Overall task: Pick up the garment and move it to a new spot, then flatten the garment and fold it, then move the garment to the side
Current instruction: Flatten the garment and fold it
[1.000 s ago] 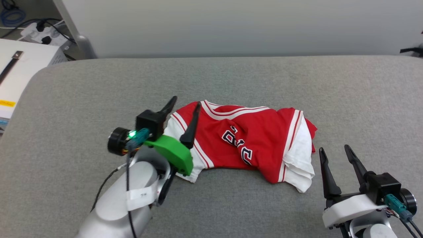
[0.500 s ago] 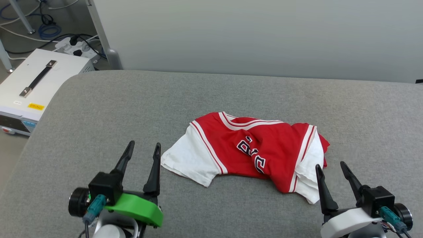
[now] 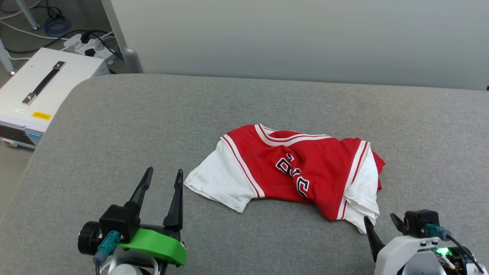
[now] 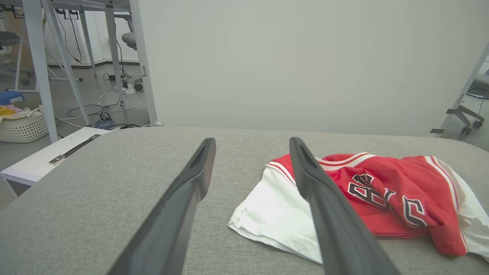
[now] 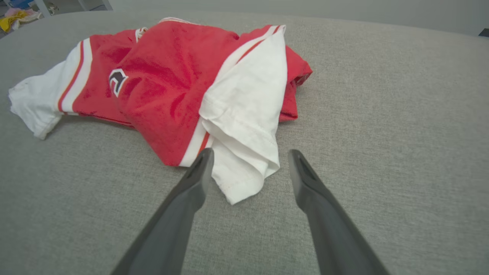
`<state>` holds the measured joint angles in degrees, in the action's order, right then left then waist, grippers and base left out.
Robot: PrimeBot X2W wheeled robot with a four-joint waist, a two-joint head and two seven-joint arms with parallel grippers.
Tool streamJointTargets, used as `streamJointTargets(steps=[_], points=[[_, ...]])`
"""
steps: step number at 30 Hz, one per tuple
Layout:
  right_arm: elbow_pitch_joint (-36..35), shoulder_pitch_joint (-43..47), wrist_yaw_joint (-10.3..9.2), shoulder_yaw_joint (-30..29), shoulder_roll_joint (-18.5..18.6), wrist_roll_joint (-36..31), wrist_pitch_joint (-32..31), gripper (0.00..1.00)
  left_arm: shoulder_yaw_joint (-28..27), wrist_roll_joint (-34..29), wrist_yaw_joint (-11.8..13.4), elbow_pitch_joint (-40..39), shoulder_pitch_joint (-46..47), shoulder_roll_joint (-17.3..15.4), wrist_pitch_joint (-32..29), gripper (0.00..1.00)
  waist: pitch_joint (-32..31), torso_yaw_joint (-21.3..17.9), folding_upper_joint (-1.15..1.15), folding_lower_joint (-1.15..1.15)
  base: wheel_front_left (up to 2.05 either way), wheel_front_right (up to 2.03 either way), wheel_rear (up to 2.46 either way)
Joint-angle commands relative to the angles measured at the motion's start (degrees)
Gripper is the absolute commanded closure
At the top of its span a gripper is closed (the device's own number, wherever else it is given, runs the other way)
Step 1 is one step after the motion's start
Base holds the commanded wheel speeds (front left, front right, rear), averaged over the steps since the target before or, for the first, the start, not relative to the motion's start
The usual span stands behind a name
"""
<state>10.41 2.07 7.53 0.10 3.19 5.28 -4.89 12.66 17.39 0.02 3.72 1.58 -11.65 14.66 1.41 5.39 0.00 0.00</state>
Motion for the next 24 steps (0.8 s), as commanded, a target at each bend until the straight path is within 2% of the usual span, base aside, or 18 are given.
streamJointTargets(steps=[1,6,10,15,21,22,23,24], points=[[-0.64,-1.09,-0.04,0.06,0.51,-0.06,-3.57,0.0,-0.38,-0.79,-0.63,0.37,0.12,0.63,0.33,0.0,0.92,0.33,0.0,0.0,0.0,0.0,0.0],[-2.75,-3.78,-0.04,-0.59,1.18,0.57,-19.43,0.0,-1.48,-2.37,-2.44,1.54,0.85,2.35,0.33,0.0,2.73,1.51,0.0,0.0,0.0,0.0,0.0],[-2.63,-5.79,-0.04,-1.9,1.94,-0.35,-27.2,0.0,-2.0,-3.48,-3.55,2.37,1.83,3.44,0.33,0.0,4.1,3.15,0.0,0.0,0.0,0.0,0.0],[-0.58,-7.92,-0.04,-3.13,2.42,-1.63,-31.25,0.0,-2.97,-4.48,-4.45,3.06,2.49,4.36,0.33,0.0,5.3,5.04,0.0,0.0,0.0,0.0,0.0],[3.47,-8.83,-0.04,-2.99,2.06,-1.77,-31.84,0.0,-4.07,-5.34,-5.31,3.6,2.55,5.21,0.34,0.0,5.72,6.02,0.0,0.0,0.0,0.0,0.0],[4.29,-8.79,-0.04,-2.85,2.04,-1.72,-31.78,0.15,-4.24,-5.49,-5.45,3.69,2.54,5.33,0.34,0.0,5.7,6.03,0.0,0.0,0.0,0.0,0.0],[4.81,-8.76,-0.04,-2.71,2.03,-1.69,-31.62,0.63,-4.41,-5.6,-5.55,3.77,2.49,5.41,0.34,0.0,5.59,5.95,0.0,0.0,0.0,0.0,0.0],[5.28,-8.72,-0.04,-2.48,2.05,-1.61,-31.15,1.0,-4.63,-5.74,-5.65,3.92,2.39,5.49,0.34,0.0,5.37,5.76,0.0,0.0,0.0,0.0,0.0]])
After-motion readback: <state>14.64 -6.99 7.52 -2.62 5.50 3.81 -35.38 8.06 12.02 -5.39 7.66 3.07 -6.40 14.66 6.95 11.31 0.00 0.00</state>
